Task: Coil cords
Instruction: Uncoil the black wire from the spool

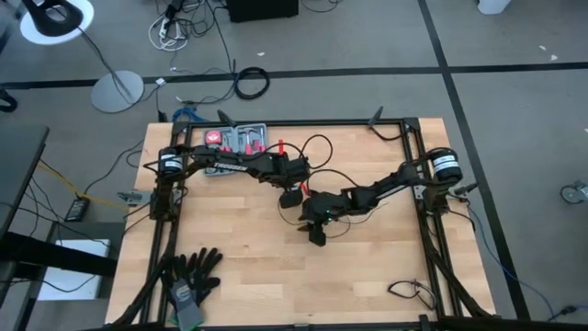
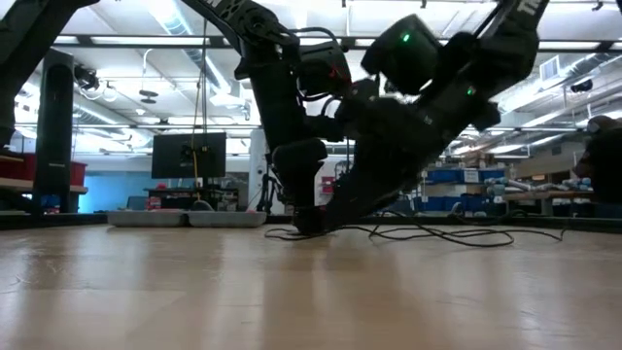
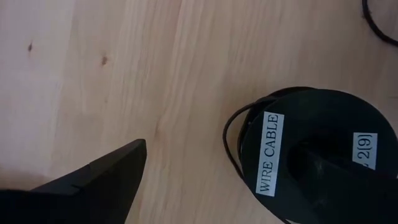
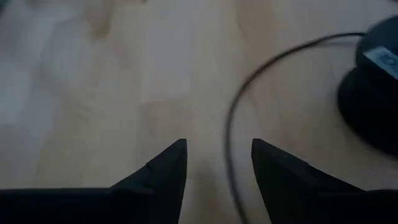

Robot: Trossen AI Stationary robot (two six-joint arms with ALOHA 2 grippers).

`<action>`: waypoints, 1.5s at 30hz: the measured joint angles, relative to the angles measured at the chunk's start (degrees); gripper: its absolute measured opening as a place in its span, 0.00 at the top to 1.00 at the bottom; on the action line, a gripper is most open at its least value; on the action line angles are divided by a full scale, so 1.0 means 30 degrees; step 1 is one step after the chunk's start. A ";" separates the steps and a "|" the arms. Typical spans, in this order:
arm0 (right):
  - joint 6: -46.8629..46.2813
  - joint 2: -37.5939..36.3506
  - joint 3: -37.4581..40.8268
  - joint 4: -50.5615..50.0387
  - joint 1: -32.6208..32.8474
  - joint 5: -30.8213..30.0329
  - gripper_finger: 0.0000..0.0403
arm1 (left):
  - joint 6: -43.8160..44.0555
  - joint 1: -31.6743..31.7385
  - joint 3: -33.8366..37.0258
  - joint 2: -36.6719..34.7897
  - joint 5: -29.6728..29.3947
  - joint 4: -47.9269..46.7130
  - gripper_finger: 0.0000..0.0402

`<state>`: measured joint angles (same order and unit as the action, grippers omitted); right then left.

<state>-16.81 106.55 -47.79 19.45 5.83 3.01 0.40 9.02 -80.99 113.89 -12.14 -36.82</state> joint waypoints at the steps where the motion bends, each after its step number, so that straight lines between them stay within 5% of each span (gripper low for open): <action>1: 0.0150 0.0172 -0.0062 0.0033 -0.0062 -0.0004 0.55 | 0.0015 0.0000 0.0000 0.0000 -0.0002 -0.0010 0.01; 6: 0.2417 0.0692 -0.0930 -0.3082 0.0452 -0.2961 0.65 | 0.0073 0.0000 0.0000 0.0000 0.0011 -0.0025 0.01; 11: 0.2165 0.0280 -0.1108 -0.5011 0.0927 -0.3253 0.96 | 0.0087 0.0000 0.0000 0.0000 0.0013 -0.0087 0.01; 20: -0.0278 -0.5027 -0.0813 -1.5911 0.1763 -0.2262 0.99 | 0.0066 0.0000 0.0000 0.0000 -0.0045 -0.0139 0.01; 29: -0.7396 -1.0991 -0.0923 -2.2213 0.5167 -0.2292 1.00 | 0.0080 0.0066 -0.0095 -0.0044 0.0078 0.0508 0.01; 37: -1.4123 -1.2787 -0.0916 -2.7101 0.8399 -0.2238 1.00 | -0.0051 0.0087 -0.0073 -0.0044 0.0101 0.0757 0.01; 45: -1.6847 -1.2868 -0.1379 -3.0353 0.9790 -0.1189 1.00 | -0.0058 0.0080 -0.0058 -0.0376 0.0331 0.0921 0.01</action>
<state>-67.35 67.94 -51.92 -71.61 35.20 -0.56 0.23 9.26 -81.16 112.76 -11.14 -34.06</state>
